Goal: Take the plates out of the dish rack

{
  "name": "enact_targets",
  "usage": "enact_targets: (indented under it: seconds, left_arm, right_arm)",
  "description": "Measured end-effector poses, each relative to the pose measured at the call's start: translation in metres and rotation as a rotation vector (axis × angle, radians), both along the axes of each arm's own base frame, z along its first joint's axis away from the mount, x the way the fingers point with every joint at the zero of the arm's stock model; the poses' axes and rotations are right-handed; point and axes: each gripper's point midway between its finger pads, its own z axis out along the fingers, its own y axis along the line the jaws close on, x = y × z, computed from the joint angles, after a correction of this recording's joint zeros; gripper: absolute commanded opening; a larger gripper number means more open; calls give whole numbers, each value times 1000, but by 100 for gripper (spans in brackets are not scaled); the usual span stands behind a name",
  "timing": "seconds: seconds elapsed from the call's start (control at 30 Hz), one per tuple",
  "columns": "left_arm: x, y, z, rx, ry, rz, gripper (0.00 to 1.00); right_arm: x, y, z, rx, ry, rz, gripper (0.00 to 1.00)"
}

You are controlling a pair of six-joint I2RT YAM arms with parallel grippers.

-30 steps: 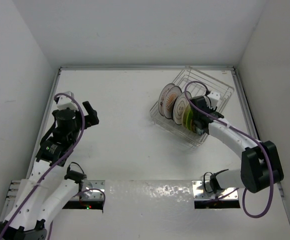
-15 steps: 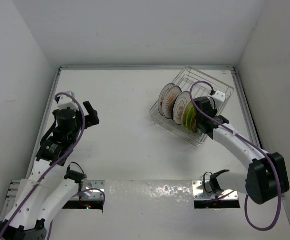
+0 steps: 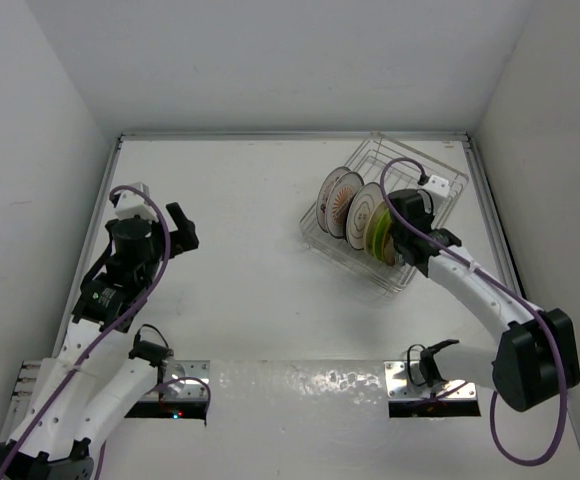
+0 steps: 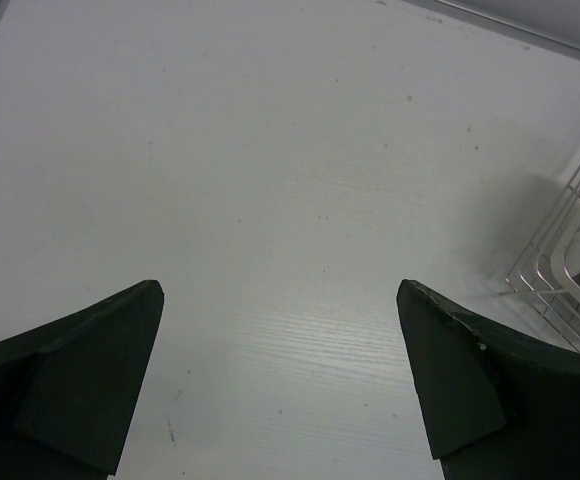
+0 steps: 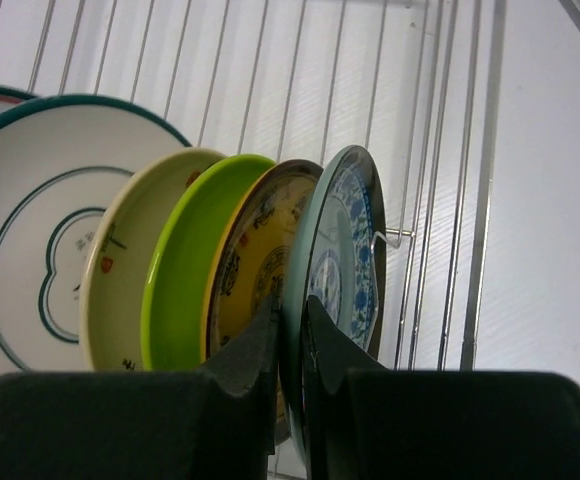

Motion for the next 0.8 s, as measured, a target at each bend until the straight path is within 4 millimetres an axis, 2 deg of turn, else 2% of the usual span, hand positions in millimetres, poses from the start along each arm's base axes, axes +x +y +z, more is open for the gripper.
enact_targets:
  seconds: [0.07,0.13,0.2,0.3,0.37,0.43,0.5,0.57,0.67,0.73,0.8]
  left_arm:
    - [0,0,0,0,1,0,100]
    - [0,0,-1,-2,3,2,100]
    - [-1,-1,-1,-15,7,1,100]
    - [-2,-10,4,-57,4,-27,100]
    - [-2,-18,16,-99,-15,-59,100]
    - [-2,-27,36,-152,-51,-91,100]
    - [-3,-37,62,-221,-105,-129,100]
    - [-4,-52,93,-316,-175,-184,100]
    - [-7,-77,126,-467,-244,-290,100]
    - [-10,-90,142,-557,-273,-346,100]
    - [-8,-103,149,-637,-265,-386,100]
  right_arm:
    - [2,4,3,-6,8,37,0]
    - [7,10,16,-11,6,86,0]
    - [16,17,41,-17,-23,137,0]
    - [29,26,95,-31,-113,216,0]
    - [30,32,127,-39,-162,266,0]
    - [29,39,155,-50,-200,328,0]
    - [27,50,173,-59,-222,415,0]
    - [24,71,178,-56,-226,545,0]
    - [11,113,169,-74,-187,784,0]
    - [-9,152,156,-129,-146,981,0]
    - [-39,198,141,-226,-113,1217,0]
